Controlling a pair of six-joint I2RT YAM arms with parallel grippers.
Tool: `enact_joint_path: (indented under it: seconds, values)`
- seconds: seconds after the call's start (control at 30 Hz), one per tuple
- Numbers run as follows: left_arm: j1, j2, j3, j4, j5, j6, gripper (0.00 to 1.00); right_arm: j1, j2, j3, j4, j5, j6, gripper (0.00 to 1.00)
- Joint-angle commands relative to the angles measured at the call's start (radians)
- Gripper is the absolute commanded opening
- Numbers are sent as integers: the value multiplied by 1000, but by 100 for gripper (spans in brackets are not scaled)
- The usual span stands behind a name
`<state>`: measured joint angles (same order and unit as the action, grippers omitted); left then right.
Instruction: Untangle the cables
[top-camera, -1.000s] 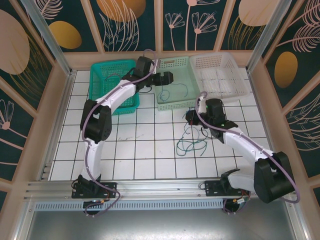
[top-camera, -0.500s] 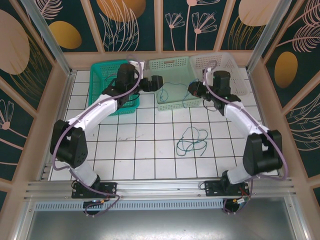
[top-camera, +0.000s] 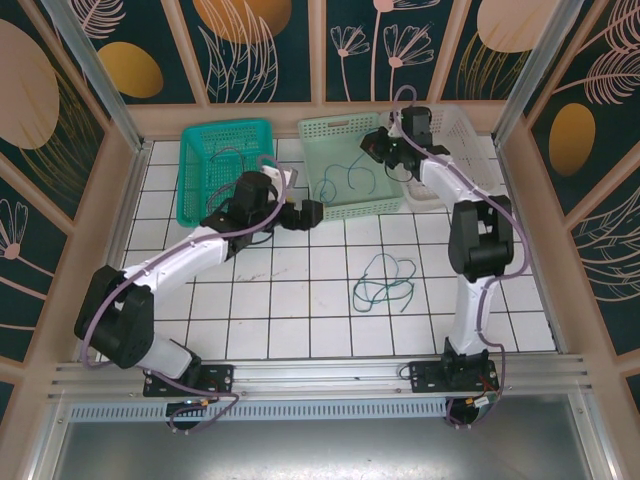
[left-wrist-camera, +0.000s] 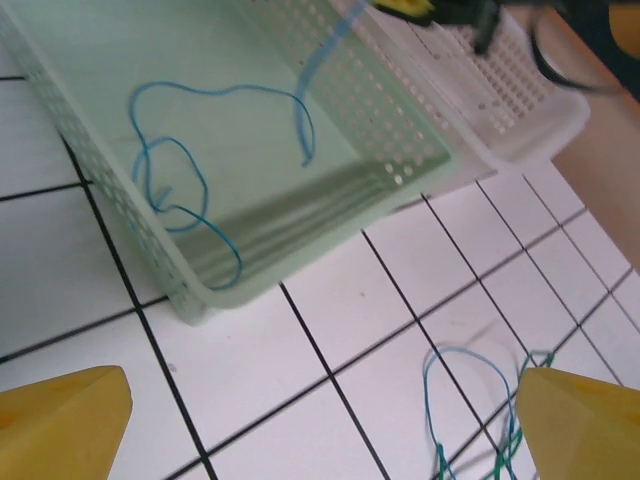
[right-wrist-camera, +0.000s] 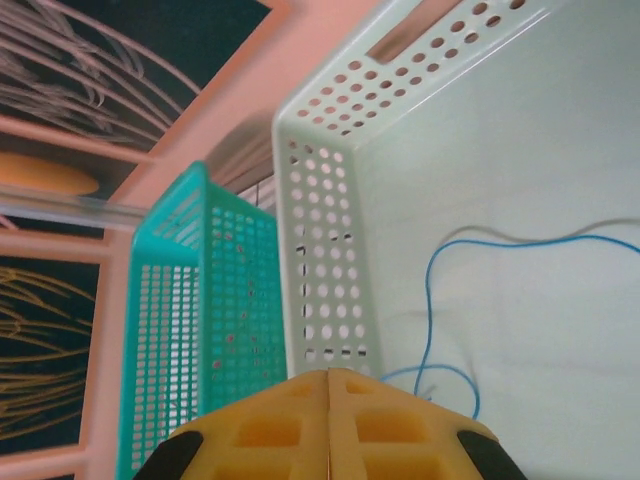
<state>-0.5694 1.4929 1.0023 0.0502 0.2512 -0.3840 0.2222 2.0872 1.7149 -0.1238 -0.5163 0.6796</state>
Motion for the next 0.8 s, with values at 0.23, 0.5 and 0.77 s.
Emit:
enact_joint_path:
  seconds: [0.23,0.5,0.77]
  values:
    - [-109,70,8,-41,-27,27,87,-1,113,169,-158,60,66,0]
    - [-129,149,71,-105,-9,67,78,17,93,164,-150,47,9,57]
    - [-131,168,96,-107,7,69,78,47,-115,-27,-139,116,-163,75]
